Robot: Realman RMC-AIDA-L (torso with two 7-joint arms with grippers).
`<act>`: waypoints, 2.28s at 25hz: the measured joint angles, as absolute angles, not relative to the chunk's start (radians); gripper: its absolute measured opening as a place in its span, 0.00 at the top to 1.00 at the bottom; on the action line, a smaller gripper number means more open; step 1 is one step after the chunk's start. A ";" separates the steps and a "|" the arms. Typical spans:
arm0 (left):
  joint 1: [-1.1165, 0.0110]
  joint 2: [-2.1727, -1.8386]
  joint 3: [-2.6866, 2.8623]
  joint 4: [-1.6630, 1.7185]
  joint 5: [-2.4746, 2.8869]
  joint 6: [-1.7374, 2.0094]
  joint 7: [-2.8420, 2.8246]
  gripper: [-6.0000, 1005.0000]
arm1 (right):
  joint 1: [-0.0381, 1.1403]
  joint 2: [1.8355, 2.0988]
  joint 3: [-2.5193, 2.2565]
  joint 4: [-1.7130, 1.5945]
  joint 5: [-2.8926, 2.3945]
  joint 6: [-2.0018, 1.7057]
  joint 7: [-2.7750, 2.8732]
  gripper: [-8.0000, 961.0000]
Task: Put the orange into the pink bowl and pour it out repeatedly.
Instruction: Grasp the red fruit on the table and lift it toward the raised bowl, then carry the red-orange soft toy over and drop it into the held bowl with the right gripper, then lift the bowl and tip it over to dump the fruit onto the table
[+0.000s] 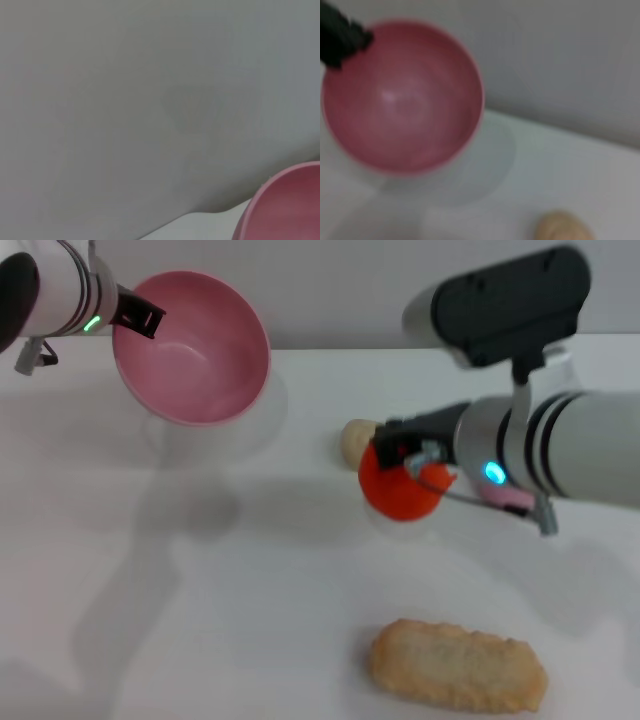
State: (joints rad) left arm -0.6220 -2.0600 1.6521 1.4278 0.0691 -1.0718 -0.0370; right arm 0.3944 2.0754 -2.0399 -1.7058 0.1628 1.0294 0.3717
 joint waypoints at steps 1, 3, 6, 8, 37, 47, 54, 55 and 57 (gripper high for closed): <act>-0.626 -2.060 1.653 1.421 0.065 -1.071 -0.037 0.95 | 0.393 2.075 -2.025 -1.751 0.136 1.038 0.365 0.94; -0.630 -2.062 1.658 1.416 0.062 -1.071 -0.037 0.95 | 0.393 2.075 -2.017 -1.771 0.127 1.040 0.360 0.94; -0.638 -2.064 1.672 1.410 0.060 -1.071 -0.037 0.95 | 0.399 2.074 -1.995 -1.827 0.110 1.041 0.332 0.94; -0.650 -2.068 1.713 1.407 0.051 -1.071 -0.043 0.95 | 0.405 2.074 -1.986 -1.854 0.096 1.041 0.319 0.95; -0.670 -2.069 1.845 1.473 -0.119 -1.030 -0.035 0.95 | 0.487 2.076 -1.970 -1.778 0.104 0.980 0.278 0.89; -0.661 -2.068 1.850 1.476 -0.115 -1.006 -0.017 0.95 | 0.306 2.090 -1.976 -1.820 -0.362 0.768 0.375 0.46; -0.613 -2.066 1.904 1.517 -0.084 -0.927 0.023 0.95 | 0.204 2.091 -1.985 -1.807 -0.709 0.649 0.632 0.35; -0.606 -2.066 1.914 1.524 -0.066 -0.916 0.026 0.95 | 0.199 2.091 -1.981 -1.801 -0.735 0.632 0.666 0.35; -0.597 -2.066 1.932 1.535 -0.029 -0.903 0.028 0.95 | 0.203 2.091 -1.974 -1.784 -0.746 0.614 0.695 0.35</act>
